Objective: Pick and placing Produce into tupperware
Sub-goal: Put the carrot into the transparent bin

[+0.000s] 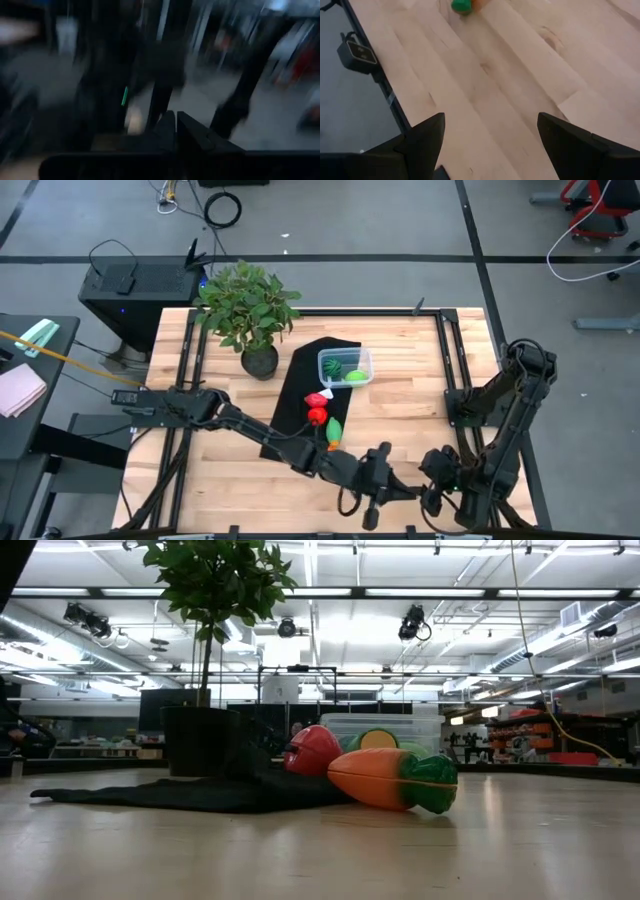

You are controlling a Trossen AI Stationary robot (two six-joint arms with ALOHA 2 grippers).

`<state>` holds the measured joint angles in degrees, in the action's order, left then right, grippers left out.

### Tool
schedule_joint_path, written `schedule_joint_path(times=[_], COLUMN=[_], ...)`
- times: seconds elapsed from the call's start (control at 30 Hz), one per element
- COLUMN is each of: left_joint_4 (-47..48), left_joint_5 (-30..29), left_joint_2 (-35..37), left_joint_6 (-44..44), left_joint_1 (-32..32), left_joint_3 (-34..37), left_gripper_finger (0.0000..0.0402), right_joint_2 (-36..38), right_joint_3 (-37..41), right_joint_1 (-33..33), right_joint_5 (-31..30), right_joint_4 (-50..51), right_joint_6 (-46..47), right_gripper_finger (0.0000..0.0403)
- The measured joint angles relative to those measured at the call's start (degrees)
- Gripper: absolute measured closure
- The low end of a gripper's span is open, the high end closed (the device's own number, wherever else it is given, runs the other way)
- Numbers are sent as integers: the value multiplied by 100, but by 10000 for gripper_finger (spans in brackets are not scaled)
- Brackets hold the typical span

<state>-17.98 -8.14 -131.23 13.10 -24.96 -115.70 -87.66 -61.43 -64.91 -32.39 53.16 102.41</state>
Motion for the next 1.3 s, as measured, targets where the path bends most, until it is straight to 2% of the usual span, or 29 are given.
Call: schedule_joint_path(times=[0.3,0.37,0.5,0.53,0.63,0.7,0.73,0.9,1.03,1.13,1.3], left_joint_4=[-4589,-5194,-5460,-5715,-7240,-7145,-7186,-7234,-7130,-7127,-7112], left_joint_5=[74,204,229,179,-153,-822,-969,-1131,-1643,-2035,-2149], left_joint_2=[-230,-270,-294,-298,-313,-53,27,1028,2060,2809,3832], left_joint_6=[-856,-1009,-1082,-1077,-1271,-1337,-1341,-1556,-1816,-1519,-752], left_joint_1=[-38,-38,-39,-61,-185,-339,-403,-603,-705,-811,-1062], left_joint_3=[-2,-7,274,493,1425,2178,2444,3819,5284,6514,8132], left_gripper_finger=[392,388,383,384,393,396,396,379,376,385,395], right_joint_2=[0,0,0,-2,-2,-2,-2,-2,-2,-2,-4], right_joint_3=[0,0,0,0,0,0,0,0,0,0,0], right_joint_1=[-249,-253,-253,-259,-281,-312,-321,-323,-218,-75,358], right_joint_5=[-95,-102,-102,-100,-100,-98,-92,-80,-106,-178,-526], right_joint_4=[110,108,103,102,79,70,67,76,87,64,-43], right_joint_6=[4,3,42,51,109,115,116,114,136,155,148], right_gripper_finger=[80,80,80,80,80,80,80,80,80,80,80])
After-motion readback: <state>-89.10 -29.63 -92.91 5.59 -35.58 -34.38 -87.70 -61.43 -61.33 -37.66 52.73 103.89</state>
